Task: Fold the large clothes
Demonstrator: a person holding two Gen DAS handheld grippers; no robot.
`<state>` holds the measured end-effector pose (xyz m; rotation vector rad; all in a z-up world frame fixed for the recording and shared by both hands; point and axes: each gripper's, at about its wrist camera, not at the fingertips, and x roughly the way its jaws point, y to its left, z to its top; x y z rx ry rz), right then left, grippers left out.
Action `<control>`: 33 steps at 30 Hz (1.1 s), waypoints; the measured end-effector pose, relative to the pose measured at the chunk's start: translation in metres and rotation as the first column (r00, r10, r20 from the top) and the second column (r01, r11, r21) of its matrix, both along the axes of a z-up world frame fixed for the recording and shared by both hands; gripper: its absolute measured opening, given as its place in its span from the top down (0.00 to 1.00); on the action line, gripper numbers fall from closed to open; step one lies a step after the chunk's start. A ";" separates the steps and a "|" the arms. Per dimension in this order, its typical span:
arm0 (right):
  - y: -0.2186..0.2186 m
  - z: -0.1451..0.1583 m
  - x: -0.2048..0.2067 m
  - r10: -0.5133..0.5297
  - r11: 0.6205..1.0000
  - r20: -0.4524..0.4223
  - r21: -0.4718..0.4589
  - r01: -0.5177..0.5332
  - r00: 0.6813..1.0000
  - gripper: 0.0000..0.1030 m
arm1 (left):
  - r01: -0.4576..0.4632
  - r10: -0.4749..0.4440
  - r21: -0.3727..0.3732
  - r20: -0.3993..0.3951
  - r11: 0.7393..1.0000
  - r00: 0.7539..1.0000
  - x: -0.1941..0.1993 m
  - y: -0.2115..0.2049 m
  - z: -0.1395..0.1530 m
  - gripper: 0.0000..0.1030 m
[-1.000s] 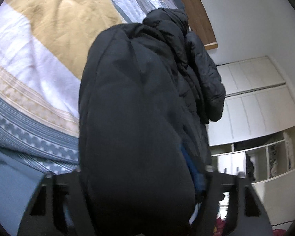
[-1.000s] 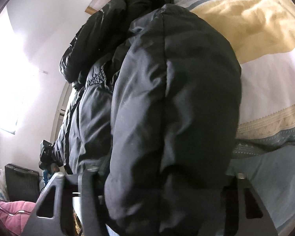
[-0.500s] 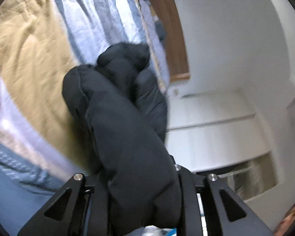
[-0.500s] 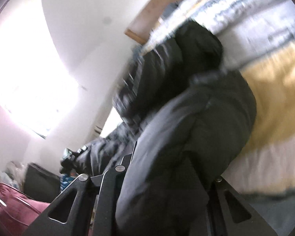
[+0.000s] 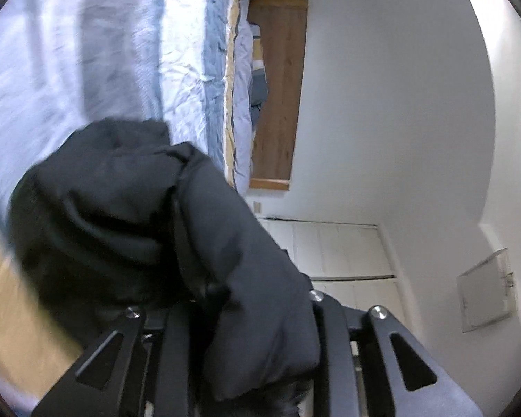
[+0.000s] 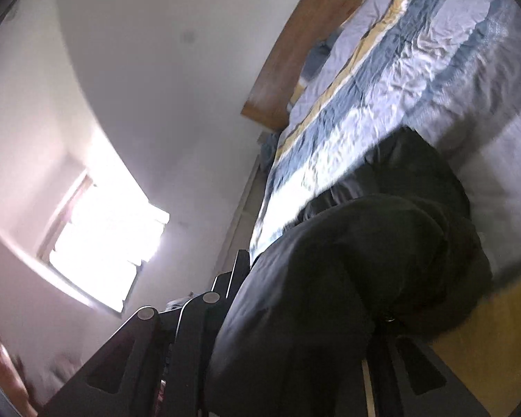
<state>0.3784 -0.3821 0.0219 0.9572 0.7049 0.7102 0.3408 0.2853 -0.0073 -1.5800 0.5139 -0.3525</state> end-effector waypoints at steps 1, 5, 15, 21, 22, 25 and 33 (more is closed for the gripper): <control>0.000 0.002 0.021 -0.038 0.999 -0.022 0.012 0.038 0.999 0.77 | -0.006 0.006 0.011 -0.014 1.000 1.000 0.020 0.001 0.002 0.79; 0.000 -0.010 0.088 -0.194 0.981 -0.091 -0.002 0.194 0.977 0.67 | -0.035 0.047 0.104 -0.122 0.994 0.991 0.115 0.003 -0.006 0.75; 0.010 -0.157 0.252 -0.422 0.902 -0.280 -0.227 0.367 0.863 0.73 | 0.060 0.108 0.458 -0.332 0.887 0.937 0.274 -0.005 -0.135 0.73; 0.021 -0.186 0.284 -0.392 0.904 -0.242 -0.280 0.323 0.887 0.75 | 0.079 0.071 0.434 -0.318 0.897 0.946 0.293 -0.003 -0.162 0.73; 0.022 -0.190 0.287 -0.392 0.905 -0.250 -0.279 0.322 0.885 0.76 | 0.084 0.068 0.435 -0.323 0.897 0.944 0.294 -0.004 -0.163 0.73; 0.020 -0.192 0.290 -0.387 0.908 -0.273 -0.279 0.313 0.881 0.73 | 0.104 0.046 0.400 -0.348 0.911 0.936 0.298 0.000 -0.164 0.73; -0.022 -0.130 0.262 -0.440 0.896 -0.246 -0.191 0.402 0.864 0.00 | 0.078 -0.028 0.216 -0.228 0.973 0.973 0.271 0.055 -0.087 0.44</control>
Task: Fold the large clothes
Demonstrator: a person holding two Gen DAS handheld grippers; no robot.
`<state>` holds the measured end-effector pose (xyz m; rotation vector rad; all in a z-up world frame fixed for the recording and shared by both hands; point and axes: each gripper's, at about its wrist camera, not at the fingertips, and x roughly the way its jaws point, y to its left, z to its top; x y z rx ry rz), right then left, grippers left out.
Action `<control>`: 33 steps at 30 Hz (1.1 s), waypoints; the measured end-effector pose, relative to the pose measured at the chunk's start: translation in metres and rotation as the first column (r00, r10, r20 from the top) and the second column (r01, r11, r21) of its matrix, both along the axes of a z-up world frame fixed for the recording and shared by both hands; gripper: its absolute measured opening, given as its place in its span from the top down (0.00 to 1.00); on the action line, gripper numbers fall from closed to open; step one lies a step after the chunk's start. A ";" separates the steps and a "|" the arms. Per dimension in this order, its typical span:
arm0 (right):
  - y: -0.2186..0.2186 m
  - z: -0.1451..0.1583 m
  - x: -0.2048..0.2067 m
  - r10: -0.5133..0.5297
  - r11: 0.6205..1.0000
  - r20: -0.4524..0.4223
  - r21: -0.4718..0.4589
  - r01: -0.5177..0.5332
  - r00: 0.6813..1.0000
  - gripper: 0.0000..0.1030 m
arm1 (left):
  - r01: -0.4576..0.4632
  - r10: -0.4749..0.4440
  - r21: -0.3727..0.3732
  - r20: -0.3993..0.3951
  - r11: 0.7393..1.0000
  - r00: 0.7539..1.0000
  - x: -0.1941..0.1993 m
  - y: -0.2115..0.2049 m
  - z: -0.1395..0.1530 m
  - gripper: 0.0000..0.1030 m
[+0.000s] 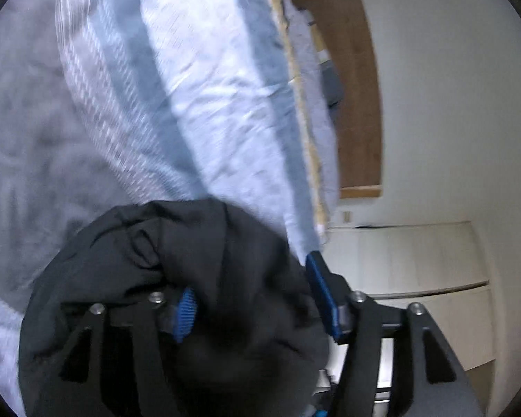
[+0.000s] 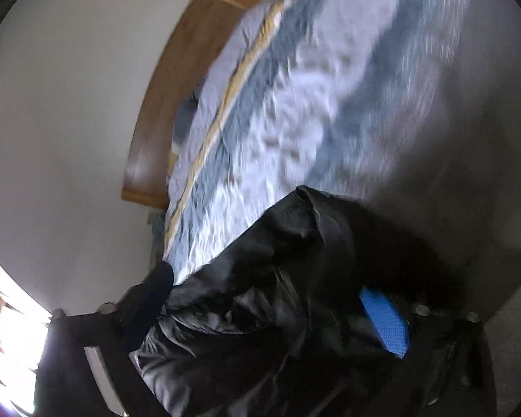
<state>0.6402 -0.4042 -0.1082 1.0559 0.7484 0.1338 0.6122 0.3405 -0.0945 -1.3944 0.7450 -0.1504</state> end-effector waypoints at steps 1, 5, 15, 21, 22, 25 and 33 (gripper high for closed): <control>-0.008 0.019 -0.006 -0.010 0.999 0.008 -0.037 0.011 1.000 0.00 | -0.019 0.019 -0.004 0.009 1.000 1.000 -0.005 0.007 0.012 0.44; -0.019 0.077 -0.032 -0.009 0.993 0.062 -0.114 0.016 0.998 0.00 | -0.046 0.038 0.141 0.056 0.989 0.998 -0.038 0.021 0.084 0.44; 0.066 0.162 -0.096 0.189 0.912 0.185 -0.397 -0.102 0.964 0.00 | 0.127 -0.121 0.669 -0.056 0.732 0.991 -0.089 -0.077 0.150 0.44; 0.161 0.133 -0.101 0.356 0.796 0.133 -0.562 -0.226 0.925 0.00 | 0.254 -0.290 0.781 -0.098 0.570 0.952 -0.072 -0.177 0.112 0.44; 0.177 0.121 -0.097 0.381 0.777 0.115 -0.577 -0.250 0.917 0.00 | 0.281 -0.331 0.791 -0.105 0.544 0.938 -0.066 -0.195 0.103 0.44; 0.206 0.096 -0.079 0.435 0.727 0.058 -0.611 -0.313 0.898 0.00 | 0.330 -0.409 0.806 -0.121 0.491 0.904 -0.043 -0.231 0.084 0.44; 0.239 0.045 0.019 0.487 0.596 -0.133 -0.672 -0.440 0.863 0.01 | 0.412 -0.414 0.824 -0.243 0.389 0.877 0.053 -0.269 0.041 0.44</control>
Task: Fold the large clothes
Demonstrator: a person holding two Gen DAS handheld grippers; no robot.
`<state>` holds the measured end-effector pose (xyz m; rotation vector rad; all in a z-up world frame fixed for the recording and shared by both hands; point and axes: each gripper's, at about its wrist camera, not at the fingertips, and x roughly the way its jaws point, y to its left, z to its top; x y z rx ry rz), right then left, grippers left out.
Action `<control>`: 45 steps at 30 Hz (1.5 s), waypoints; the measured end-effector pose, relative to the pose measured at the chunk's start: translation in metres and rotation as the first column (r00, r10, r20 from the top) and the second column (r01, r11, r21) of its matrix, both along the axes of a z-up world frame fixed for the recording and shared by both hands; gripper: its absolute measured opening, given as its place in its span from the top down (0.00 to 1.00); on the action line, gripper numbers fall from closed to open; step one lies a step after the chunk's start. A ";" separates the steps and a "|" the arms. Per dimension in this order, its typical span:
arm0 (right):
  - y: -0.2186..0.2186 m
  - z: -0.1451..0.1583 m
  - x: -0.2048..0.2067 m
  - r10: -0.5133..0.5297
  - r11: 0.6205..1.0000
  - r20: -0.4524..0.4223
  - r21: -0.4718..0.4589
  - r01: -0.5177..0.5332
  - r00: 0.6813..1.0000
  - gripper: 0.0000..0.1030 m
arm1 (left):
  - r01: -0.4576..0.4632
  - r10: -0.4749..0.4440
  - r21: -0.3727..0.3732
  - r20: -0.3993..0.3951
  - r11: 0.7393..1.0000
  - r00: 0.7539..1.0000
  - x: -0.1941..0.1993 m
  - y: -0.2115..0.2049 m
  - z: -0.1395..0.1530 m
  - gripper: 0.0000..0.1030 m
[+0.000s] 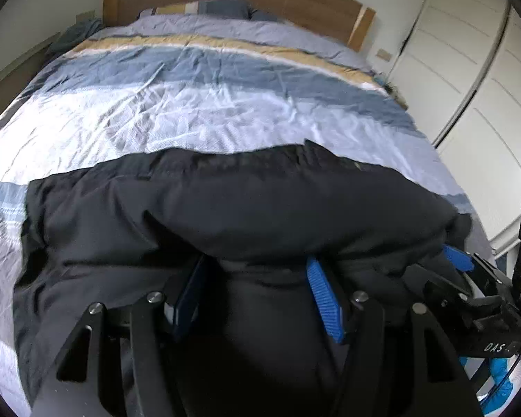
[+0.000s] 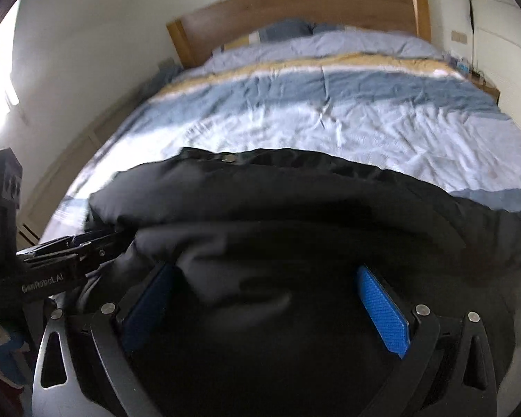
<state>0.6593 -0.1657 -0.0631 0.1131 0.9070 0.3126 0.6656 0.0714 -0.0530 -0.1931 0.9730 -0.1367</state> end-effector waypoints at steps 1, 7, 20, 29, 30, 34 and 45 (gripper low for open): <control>-0.001 -0.003 0.007 -0.011 1.000 -0.007 -0.006 0.010 1.000 0.01 | -0.005 0.005 0.000 -0.007 1.000 1.000 0.008 -0.001 -0.003 0.44; -0.013 -0.032 0.050 -0.067 0.997 -0.059 0.020 0.068 0.996 0.01 | -0.013 0.015 0.050 -0.040 0.999 0.999 0.049 -0.007 -0.027 0.42; -0.127 -0.059 0.072 -0.278 0.959 -0.146 0.003 0.282 0.949 0.01 | -0.256 0.286 0.165 -0.191 0.952 0.939 0.083 0.103 -0.041 0.37; -0.139 -0.006 0.015 -0.275 0.962 0.001 -0.004 0.275 0.962 0.01 | -0.341 0.342 0.120 0.014 0.932 0.940 -0.001 0.151 0.028 0.37; -0.132 0.002 0.008 -0.249 0.968 0.017 0.016 0.249 0.968 0.01 | -0.318 0.316 0.093 0.032 0.944 0.948 -0.010 0.146 0.035 0.37; -0.085 0.024 -0.029 -0.112 0.993 0.087 0.060 0.107 0.990 0.01 | -0.233 0.226 0.059 0.104 0.971 0.968 -0.039 0.111 0.045 0.37; -0.044 -0.029 -0.058 -0.026 1.000 0.066 0.012 0.025 0.997 0.01 | -0.177 0.156 0.188 0.122 0.966 0.980 -0.069 0.051 -0.017 0.37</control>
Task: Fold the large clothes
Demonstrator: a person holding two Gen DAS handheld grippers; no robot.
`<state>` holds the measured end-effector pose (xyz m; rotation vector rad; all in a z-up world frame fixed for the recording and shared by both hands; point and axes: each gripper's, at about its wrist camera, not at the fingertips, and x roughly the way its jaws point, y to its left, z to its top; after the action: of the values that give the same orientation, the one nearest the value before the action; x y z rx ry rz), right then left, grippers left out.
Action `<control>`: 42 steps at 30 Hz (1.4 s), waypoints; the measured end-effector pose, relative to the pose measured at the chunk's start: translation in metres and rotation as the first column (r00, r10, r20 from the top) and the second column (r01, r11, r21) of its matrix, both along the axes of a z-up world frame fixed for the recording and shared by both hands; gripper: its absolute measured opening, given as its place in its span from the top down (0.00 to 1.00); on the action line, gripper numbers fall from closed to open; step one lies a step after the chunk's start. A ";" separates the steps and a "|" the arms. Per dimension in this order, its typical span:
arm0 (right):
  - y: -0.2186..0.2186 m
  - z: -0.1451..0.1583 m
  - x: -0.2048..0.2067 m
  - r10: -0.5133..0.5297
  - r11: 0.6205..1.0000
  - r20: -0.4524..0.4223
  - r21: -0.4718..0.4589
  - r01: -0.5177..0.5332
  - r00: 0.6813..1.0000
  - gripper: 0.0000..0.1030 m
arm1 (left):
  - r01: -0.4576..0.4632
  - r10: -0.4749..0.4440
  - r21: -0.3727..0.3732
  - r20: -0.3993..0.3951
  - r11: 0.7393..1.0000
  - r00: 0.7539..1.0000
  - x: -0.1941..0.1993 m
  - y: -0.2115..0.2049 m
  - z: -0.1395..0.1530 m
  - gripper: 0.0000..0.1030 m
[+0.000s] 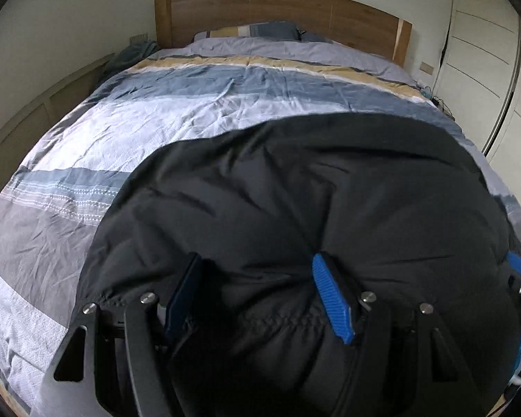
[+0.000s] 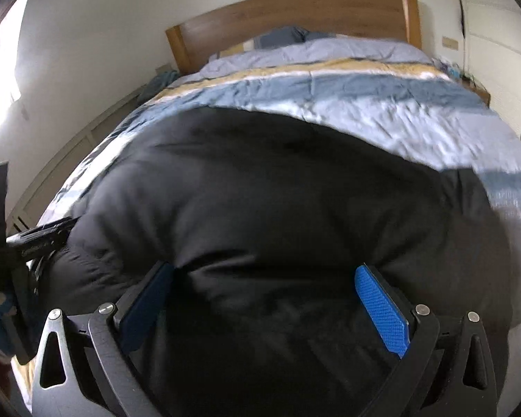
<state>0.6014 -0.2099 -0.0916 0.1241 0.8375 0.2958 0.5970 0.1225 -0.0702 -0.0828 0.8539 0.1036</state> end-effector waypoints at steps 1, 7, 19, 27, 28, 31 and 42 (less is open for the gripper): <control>-0.008 -0.002 0.000 -0.018 1.000 -0.002 0.006 0.018 1.000 0.01 | -0.011 0.011 0.008 0.004 1.000 1.000 -0.003 0.000 0.000 0.37; -0.044 -0.002 -0.001 -0.147 0.988 -0.008 -0.053 0.147 0.989 0.01 | -0.046 0.044 0.030 0.036 0.999 0.998 -0.024 0.000 0.011 0.37; 0.025 0.029 -0.074 0.105 0.994 0.152 -0.022 -0.103 0.983 0.01 | 0.017 -0.019 0.014 0.090 1.000 0.996 -0.067 -0.029 0.023 0.37; 0.015 0.006 -0.081 0.072 0.997 0.113 -0.005 -0.072 0.991 0.00 | 0.002 -0.004 0.022 0.081 1.000 0.997 -0.065 -0.031 0.006 0.37; 0.007 0.002 -0.081 0.052 0.999 0.106 0.008 -0.053 0.993 0.00 | 0.001 -0.003 0.023 0.081 1.000 0.997 -0.064 -0.031 0.005 0.37; -0.010 -0.007 -0.079 0.005 1.000 0.084 0.020 -0.007 0.996 0.00 | 0.000 -0.002 0.027 0.082 1.000 0.997 -0.064 -0.032 0.002 0.37; -0.022 0.021 -0.059 -0.047 0.998 0.111 0.043 0.042 0.993 0.00 | 0.003 -0.003 0.004 0.110 1.000 0.994 -0.031 -0.031 0.023 0.37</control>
<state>0.5423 -0.2320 -0.0708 0.1622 0.7164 0.2751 0.5655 0.0917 -0.0470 -0.0826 0.7438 0.0971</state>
